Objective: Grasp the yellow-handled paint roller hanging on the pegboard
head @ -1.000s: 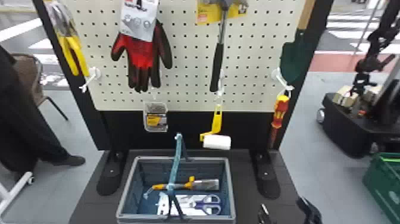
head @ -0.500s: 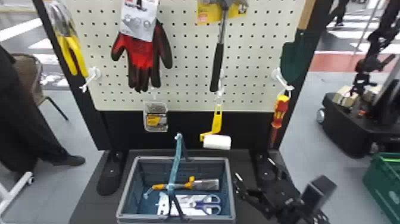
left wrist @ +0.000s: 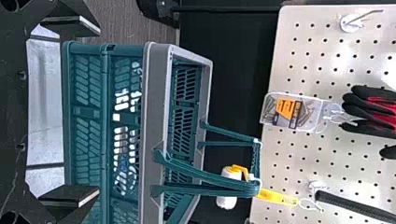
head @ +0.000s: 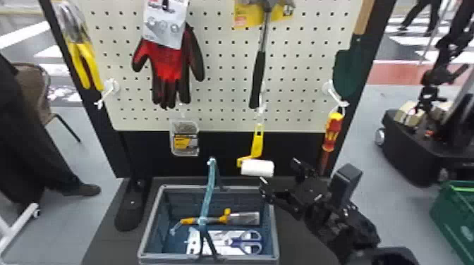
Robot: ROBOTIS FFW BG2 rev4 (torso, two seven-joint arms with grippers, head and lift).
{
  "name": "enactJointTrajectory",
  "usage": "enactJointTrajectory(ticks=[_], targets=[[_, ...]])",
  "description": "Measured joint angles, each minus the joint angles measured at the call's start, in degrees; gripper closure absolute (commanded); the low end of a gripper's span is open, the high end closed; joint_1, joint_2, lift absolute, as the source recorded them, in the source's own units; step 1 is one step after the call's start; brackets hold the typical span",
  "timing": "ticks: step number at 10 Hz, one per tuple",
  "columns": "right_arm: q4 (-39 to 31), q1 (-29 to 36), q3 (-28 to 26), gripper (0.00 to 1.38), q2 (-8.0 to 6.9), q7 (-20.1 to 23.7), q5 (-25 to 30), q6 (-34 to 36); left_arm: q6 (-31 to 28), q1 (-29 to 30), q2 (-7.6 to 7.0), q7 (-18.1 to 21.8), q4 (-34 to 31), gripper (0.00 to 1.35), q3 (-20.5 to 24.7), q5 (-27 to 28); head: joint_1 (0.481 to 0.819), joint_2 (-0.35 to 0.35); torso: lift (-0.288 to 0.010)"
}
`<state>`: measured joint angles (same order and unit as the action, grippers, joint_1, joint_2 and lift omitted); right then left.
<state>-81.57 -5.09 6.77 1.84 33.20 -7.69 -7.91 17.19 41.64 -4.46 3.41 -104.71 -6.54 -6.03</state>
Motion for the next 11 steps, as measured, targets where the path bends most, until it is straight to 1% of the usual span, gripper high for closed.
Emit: enactJointTrajectory(ticks=[3,4,6,8,9,10,11], targets=[[6.04,-7.11,4.00,0.11,2.08,0.26,-3.86,0.00,-0.38,-1.42,-0.08,0.02,0.75,0.12,-0.46,-0.11,0.549,0.000,-0.100],[8.01,-9.25,5.30,0.11,2.35,0.28,-5.31,0.00,-0.52,-2.15,-0.46,0.07,1.08,0.12,-0.75,-0.13,0.549,0.000,-0.100],[10.99,-11.87,6.74,0.11,1.41,0.28,-6.63,-0.08,-0.57,-3.51,-1.09,0.05,2.01,0.12,-1.47,-0.52,0.549,0.000,-0.100],[13.53,-14.28,8.30,0.15,1.01,0.32,-7.59,-0.45,-0.57,-4.61,-1.21,0.08,2.67,0.12,-1.80,-0.64,0.549,0.000,-0.100],[14.34,-15.13,8.78,0.27,0.98,0.44,-7.98,-0.58,-0.57,-5.08,-1.30,0.10,2.87,0.12,-1.92,-0.72,0.549,0.000,-0.100],[14.75,-15.61,8.93,0.50,0.98,0.65,-8.16,-0.61,-0.45,-5.47,-1.34,0.08,3.10,0.12,-1.95,-0.83,0.549,0.000,-0.100],[14.97,-15.65,8.96,0.64,0.97,0.73,-8.37,-0.62,-0.24,-5.58,-1.44,0.04,3.22,0.12,-1.90,-0.99,0.549,0.000,-0.100]])
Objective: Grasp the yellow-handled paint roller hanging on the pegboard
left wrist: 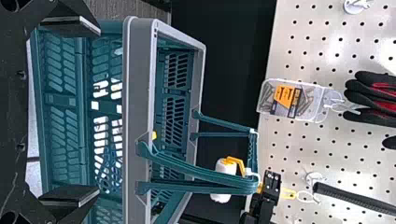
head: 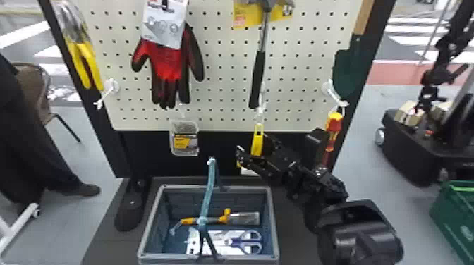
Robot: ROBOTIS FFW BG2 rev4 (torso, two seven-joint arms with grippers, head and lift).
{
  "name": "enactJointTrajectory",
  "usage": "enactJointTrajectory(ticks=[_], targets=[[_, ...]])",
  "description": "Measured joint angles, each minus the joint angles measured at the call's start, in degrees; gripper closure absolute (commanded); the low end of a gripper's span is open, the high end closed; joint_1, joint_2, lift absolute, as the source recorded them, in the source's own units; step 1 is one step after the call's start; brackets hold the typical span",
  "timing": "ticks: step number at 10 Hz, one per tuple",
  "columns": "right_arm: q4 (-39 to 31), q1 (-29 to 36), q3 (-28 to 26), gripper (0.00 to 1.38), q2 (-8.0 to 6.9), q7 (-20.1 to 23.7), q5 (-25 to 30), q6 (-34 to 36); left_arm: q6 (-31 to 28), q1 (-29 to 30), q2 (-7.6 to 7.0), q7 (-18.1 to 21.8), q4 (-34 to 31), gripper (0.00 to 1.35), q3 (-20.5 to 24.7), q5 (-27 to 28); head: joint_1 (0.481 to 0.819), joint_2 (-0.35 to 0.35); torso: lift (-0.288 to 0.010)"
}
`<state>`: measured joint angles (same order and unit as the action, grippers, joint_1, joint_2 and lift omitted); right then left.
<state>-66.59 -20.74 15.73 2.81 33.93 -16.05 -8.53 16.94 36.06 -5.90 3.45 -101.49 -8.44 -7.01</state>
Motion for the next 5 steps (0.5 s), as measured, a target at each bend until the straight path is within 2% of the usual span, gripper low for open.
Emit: enactJointTrajectory(ticks=[1,3,4,5], targets=[[0.09,0.50,-0.01,0.63,0.00,0.00,-0.12,-0.09,0.09,0.00,-0.28,-0.02,0.02,0.12,0.02,-0.20,0.549,0.000,-0.100],[0.13,1.47,-0.08,0.93,0.02,-0.02,-0.37,-0.14,0.25,-0.04,-0.83,-0.03,0.03,0.12,-0.06,-0.50,0.549,0.000,-0.100],[0.15,1.62,-0.08,1.14,0.07,-0.02,-0.60,-0.11,0.26,-0.26,-0.91,-0.03,0.03,0.12,-0.12,-0.54,0.549,0.000,-0.100],[0.03,1.53,-0.09,1.22,0.09,-0.03,-0.62,-0.08,0.16,-0.61,-0.92,-0.03,0.03,0.12,-0.26,-0.54,0.549,0.000,-0.100]])
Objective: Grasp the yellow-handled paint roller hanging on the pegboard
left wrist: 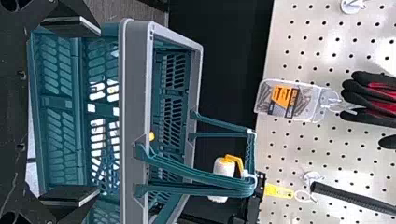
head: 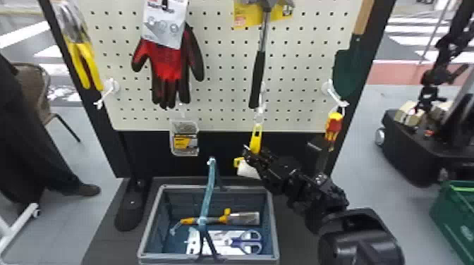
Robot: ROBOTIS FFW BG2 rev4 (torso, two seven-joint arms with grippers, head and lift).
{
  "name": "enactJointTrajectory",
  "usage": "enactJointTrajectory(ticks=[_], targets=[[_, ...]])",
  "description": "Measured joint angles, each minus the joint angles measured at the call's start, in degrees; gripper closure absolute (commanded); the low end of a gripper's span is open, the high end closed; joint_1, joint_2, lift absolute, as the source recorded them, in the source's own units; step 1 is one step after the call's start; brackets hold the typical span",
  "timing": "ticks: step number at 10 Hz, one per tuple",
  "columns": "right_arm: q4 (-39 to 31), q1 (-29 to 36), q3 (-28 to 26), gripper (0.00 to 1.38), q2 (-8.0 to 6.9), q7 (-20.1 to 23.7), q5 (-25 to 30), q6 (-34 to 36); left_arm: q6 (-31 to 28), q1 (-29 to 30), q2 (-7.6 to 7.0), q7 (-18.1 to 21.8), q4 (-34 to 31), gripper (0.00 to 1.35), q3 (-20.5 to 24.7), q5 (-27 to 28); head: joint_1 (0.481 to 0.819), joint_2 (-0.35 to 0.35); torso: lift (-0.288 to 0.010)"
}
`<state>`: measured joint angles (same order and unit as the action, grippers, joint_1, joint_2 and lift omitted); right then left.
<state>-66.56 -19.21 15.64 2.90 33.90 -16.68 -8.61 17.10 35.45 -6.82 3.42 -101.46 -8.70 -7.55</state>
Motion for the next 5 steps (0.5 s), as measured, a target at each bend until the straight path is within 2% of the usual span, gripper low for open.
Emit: enactJointTrajectory(ticks=[2,5], targets=[[-0.61,-0.34,0.00,1.28,-0.01,-0.02,0.23,0.00,-0.03,-0.32,-0.03,0.00,0.22,0.12,-0.25,-0.04,0.549,0.000,-0.100],[-0.60,0.02,0.00,1.28,-0.09,-0.06,0.17,0.00,0.03,-0.22,0.01,0.00,0.28,0.12,-0.27,-0.09,0.549,0.000,-0.100]])
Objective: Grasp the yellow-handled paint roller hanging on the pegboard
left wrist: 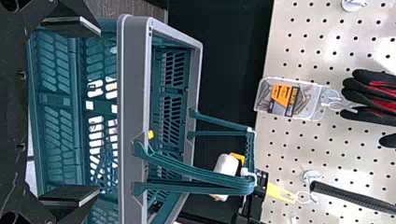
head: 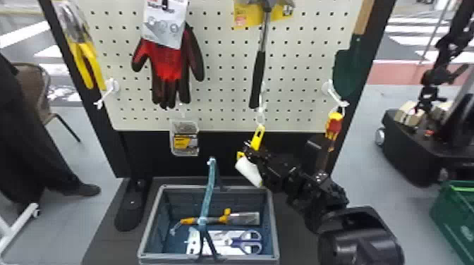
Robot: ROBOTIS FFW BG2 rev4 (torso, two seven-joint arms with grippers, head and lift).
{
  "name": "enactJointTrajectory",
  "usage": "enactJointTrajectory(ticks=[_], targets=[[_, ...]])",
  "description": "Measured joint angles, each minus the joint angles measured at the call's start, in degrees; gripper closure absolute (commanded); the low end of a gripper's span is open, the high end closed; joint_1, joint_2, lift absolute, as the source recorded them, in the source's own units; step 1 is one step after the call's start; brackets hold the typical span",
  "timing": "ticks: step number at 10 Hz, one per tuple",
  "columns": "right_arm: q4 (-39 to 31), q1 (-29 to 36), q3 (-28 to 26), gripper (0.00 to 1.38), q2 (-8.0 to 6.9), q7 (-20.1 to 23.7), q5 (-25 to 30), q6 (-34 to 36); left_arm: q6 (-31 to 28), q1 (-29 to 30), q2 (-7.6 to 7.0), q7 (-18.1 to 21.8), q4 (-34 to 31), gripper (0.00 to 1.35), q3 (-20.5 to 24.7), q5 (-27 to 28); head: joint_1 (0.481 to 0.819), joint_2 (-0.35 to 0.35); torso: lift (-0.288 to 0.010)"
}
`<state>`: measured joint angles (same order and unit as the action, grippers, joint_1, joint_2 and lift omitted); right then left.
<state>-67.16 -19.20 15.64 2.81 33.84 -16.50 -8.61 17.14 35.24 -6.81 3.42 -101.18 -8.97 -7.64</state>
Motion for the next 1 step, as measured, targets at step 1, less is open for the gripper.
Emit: enactJointTrajectory(ticks=[1], targets=[[0.05,0.02,0.00,1.28,0.00,0.00,-0.02,0.00,0.01,0.00,0.09,0.00,0.00,0.12,0.00,0.06,0.549,0.000,-0.100]])
